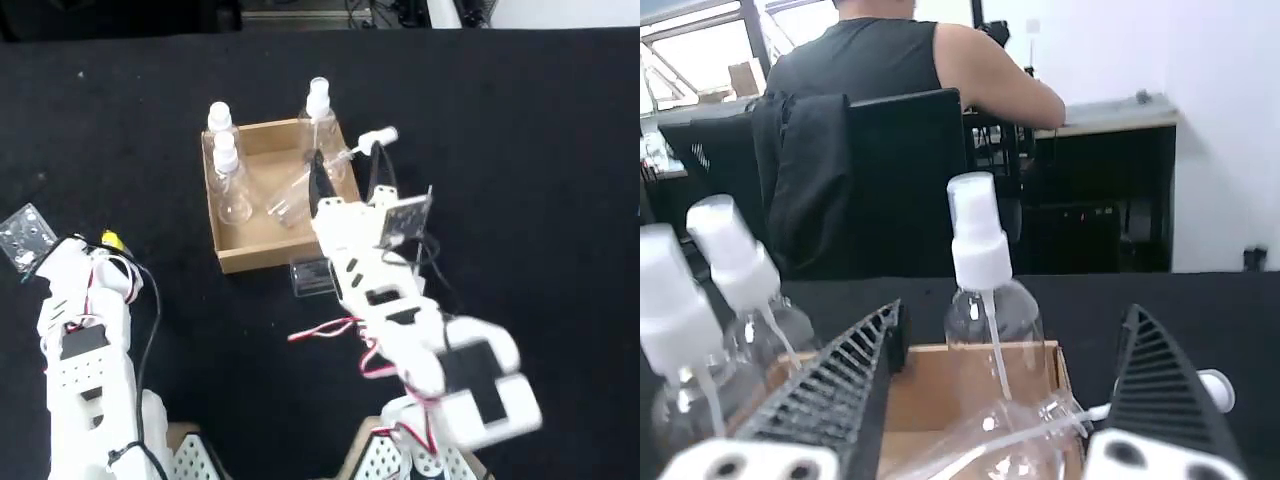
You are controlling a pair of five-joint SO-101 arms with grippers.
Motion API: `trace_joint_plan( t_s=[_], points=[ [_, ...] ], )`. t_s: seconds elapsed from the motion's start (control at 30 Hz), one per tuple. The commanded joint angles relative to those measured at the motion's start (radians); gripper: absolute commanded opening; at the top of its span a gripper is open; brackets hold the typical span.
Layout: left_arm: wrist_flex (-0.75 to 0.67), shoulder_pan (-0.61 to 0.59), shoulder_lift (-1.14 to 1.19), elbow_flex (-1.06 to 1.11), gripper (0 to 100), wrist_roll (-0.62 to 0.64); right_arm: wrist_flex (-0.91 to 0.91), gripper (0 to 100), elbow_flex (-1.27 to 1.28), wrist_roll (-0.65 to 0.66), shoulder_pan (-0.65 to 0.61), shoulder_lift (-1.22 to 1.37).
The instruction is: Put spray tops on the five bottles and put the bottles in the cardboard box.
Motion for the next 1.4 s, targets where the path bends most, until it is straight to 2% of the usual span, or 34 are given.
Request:
trace_joint_plan(
  t_s=[0.0,0.13,0.23,0.4,0.5,0.6,0.73,1.27,1.37],
  points=[
    [-0.023,0.005,-0.015,0.015,9,-0.002,0.422,27.9,-0.036,-0.103,0.044,-0.289],
    [-0.023,0.007,-0.015,0.021,9,-0.002,0.884,27.7,-0.122,-0.282,0.071,-0.533],
    [-0.023,0.007,-0.015,0.021,9,-0.002,1.151,23.3,-0.214,-0.382,0.054,-0.651],
    [-0.023,0.005,-0.012,0.022,9,-0.002,1.473,19.1,-0.437,-0.397,-0.068,-0.616],
    [-0.023,0.005,-0.015,0.033,9,-0.002,1.603,19.2,-0.532,-0.496,-0.110,-0.513],
    [-0.023,0.005,-0.015,0.035,9,-0.002,1.669,19.2,-0.604,-0.594,-0.132,-0.400],
    [-0.023,0.008,-0.015,0.036,9,-0.002,1.691,19.2,-0.688,-0.663,-0.169,-0.282],
    [-0.023,0.002,-0.015,0.035,9,-0.002,1.695,19.3,-0.791,-0.775,-0.170,-0.124],
    [-0.023,0.002,-0.015,0.036,9,-0.002,1.695,25.0,-0.800,-0.775,-0.170,-0.116]
  ],
)
